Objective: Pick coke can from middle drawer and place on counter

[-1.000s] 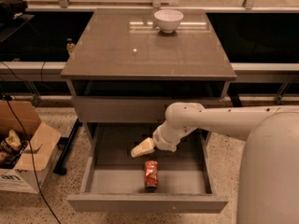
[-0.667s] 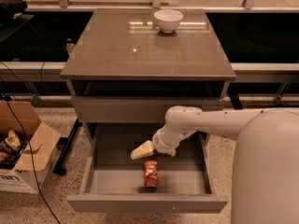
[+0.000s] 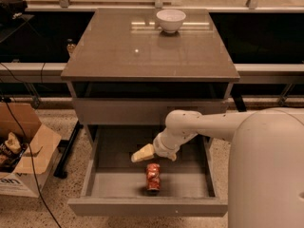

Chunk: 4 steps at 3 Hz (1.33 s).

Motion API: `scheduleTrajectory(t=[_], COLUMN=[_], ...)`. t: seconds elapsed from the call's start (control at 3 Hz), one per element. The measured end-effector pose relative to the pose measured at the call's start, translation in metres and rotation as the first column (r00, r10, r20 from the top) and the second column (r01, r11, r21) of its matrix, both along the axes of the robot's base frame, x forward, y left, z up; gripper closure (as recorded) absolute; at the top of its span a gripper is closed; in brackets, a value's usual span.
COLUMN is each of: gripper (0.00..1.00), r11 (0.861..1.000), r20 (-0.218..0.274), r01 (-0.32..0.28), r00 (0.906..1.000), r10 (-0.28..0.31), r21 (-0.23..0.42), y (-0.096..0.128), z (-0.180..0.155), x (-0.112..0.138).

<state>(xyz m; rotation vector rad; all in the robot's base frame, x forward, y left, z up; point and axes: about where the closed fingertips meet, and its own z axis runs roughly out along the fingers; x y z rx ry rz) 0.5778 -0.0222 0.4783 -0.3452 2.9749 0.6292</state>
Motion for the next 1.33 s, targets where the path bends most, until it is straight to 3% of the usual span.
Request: scheduleTrajectory(t=[0.67, 1.33], gripper=[0.00, 0.00], r11=[0.996, 0.987], r20=[-0.057, -0.130], r01=[0.081, 0.139], r00=[0.9949, 0.9802], r10=[-0.083, -0.150], r21=[-0.035, -0.084], y=[0.002, 0.003], z=[-0.032, -0.057], x=[0.003, -0.002])
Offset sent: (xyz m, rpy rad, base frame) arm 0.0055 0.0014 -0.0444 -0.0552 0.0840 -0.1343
